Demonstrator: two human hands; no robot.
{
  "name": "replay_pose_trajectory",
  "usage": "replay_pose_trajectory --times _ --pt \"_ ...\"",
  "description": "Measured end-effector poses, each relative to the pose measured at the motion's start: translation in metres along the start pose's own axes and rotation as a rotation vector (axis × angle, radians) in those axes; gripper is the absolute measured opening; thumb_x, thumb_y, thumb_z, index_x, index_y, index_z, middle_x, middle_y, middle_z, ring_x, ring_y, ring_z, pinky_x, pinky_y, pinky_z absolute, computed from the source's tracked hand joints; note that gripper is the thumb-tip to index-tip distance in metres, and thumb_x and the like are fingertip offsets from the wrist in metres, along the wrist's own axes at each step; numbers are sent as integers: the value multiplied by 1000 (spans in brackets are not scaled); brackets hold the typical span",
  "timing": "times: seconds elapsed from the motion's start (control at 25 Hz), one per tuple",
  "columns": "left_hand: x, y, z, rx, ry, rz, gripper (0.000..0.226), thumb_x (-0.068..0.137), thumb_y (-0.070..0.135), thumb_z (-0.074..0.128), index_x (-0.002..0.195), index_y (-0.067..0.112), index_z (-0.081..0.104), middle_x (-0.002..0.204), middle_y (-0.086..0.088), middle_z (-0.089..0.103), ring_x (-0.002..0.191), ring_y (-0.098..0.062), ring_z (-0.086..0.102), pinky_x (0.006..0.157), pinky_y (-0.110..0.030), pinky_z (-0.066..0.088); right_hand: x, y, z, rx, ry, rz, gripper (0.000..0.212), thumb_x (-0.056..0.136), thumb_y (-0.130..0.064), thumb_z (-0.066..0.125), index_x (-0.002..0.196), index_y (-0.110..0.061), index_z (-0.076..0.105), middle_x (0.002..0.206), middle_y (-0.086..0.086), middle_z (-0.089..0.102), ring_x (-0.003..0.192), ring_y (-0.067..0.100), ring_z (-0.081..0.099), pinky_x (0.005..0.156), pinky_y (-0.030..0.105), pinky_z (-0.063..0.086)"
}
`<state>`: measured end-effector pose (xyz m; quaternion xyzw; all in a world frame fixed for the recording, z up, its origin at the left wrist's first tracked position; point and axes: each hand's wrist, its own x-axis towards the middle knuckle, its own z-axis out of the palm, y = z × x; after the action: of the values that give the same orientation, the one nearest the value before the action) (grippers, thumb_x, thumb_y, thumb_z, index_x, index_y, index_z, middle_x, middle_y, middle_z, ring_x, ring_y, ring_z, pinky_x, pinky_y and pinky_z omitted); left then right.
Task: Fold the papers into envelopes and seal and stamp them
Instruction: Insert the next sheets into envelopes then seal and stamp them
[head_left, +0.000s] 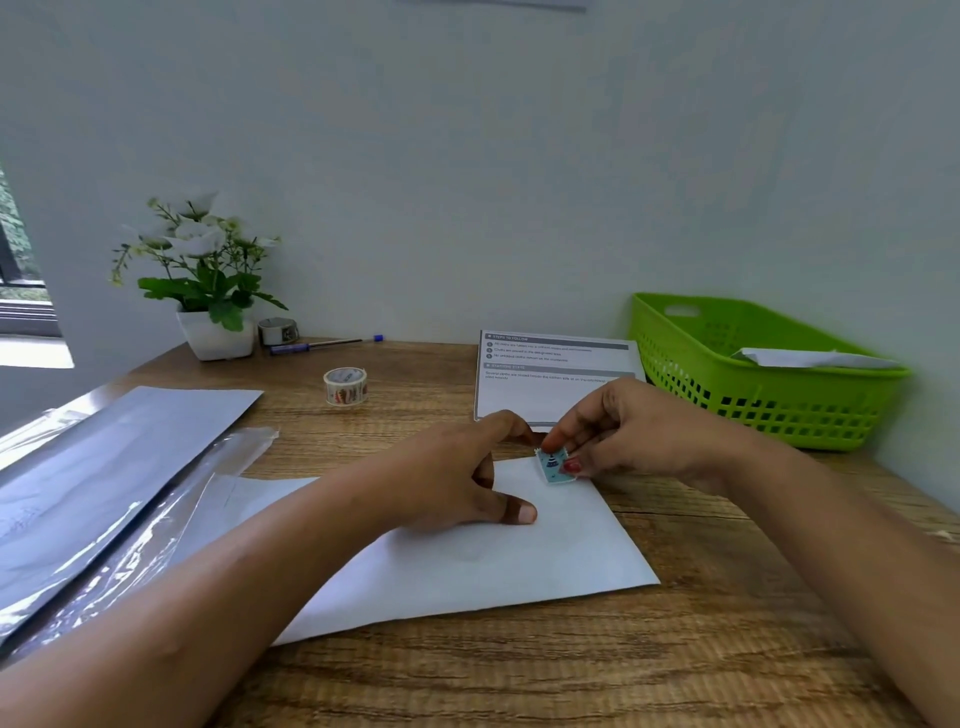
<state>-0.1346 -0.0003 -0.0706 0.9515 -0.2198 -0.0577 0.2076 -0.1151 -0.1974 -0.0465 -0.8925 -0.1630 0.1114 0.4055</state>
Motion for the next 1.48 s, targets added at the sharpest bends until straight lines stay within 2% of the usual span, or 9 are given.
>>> replay_pose_trajectory --times 0.36,0.6,0.72,0.8,0.88,1.12,1.24,1.36,1.48 --pt "3 -1 4 117 15 6 59 78 64 57 131 44 39 82 13 47 74 -4 44 61 -24 35 3 -1 6 -211 3 -37 26 77 -3 74 96 -20 75 93 -2 75 83 7 68 78 16 54" --pt "4 0 4 161 19 13 63 79 64 55 136 43 40 82 15 46 76 -4 45 64 -23 35 3 -3 9 -334 18 -49 26 77 -8 74 98 -23 74 94 -5 73 88 6 68 86 22 55" --pt "4 0 5 152 20 14 58 79 62 56 131 43 41 80 13 46 72 -3 44 60 -22 33 4 -3 10 -380 20 -55 24 77 -12 75 98 -24 72 93 -7 69 84 5 64 78 18 52" --pt "4 -1 5 136 24 24 56 79 61 57 130 45 40 80 11 47 72 -3 44 61 -23 34 4 -3 11 -418 20 -80 23 77 -15 76 97 -26 70 87 -13 63 75 -1 57 68 13 45" --pt "3 -1 5 136 33 47 55 81 60 57 131 49 39 80 12 47 73 -2 45 63 -23 35 4 -3 10 -422 26 -92 23 76 -16 77 94 -27 67 85 -15 60 72 -2 55 66 12 42" --pt "4 0 4 144 21 45 50 81 60 57 129 51 46 82 14 48 75 -2 46 65 -19 36 5 0 9 -392 59 -45 23 73 -20 80 92 -23 66 84 -8 65 68 2 57 66 16 46" --pt "5 0 4 133 25 23 54 80 60 59 131 47 47 81 12 49 74 -3 46 64 -19 37 10 2 12 -337 115 18 12 75 -17 78 81 -21 69 76 -4 67 66 7 62 63 16 51" --pt "5 1 4 130 19 -3 60 79 60 59 134 44 45 79 12 45 71 -4 44 62 -20 35 14 1 18 -317 200 62 11 79 -13 75 72 -20 68 73 0 66 63 12 66 64 23 58" --pt "5 3 3 120 -2 -23 62 80 59 60 137 42 43 79 12 43 70 -3 42 60 -21 32 15 0 23 -322 278 90 12 80 -13 73 71 -19 69 79 5 69 70 20 71 68 32 61"
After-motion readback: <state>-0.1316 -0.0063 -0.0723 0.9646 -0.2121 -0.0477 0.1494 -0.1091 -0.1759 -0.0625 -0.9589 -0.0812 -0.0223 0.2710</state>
